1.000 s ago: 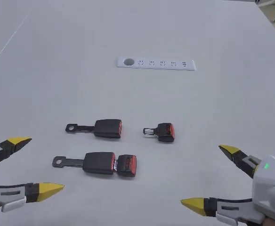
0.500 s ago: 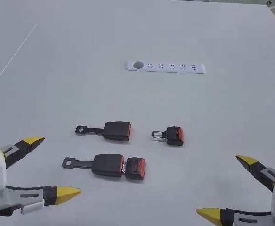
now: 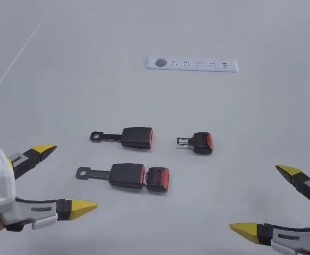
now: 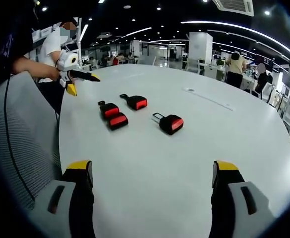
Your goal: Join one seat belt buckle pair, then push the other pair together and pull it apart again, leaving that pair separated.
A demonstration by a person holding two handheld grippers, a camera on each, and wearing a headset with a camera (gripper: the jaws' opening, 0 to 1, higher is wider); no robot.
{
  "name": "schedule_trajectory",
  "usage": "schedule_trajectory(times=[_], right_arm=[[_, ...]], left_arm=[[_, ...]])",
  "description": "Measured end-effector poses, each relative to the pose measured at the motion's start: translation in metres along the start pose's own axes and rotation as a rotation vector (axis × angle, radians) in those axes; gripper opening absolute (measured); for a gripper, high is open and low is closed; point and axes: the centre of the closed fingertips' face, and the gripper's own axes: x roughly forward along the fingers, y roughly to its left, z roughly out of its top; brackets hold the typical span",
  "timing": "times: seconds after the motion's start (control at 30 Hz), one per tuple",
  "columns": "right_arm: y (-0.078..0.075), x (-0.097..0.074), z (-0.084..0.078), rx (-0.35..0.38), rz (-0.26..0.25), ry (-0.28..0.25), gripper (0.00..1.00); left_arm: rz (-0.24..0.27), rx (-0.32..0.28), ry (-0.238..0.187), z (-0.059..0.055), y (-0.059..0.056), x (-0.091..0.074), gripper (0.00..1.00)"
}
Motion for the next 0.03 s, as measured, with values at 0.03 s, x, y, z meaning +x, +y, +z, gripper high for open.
schedule_trajectory(times=[0.03], right_arm=[[-0.0001, 0.0000, 0.0004, -0.002, 0.001, -0.001, 1.00]], left_arm=[[-0.001, 0.001, -0.002, 0.0003, -0.0002, 0.0002, 1.00]])
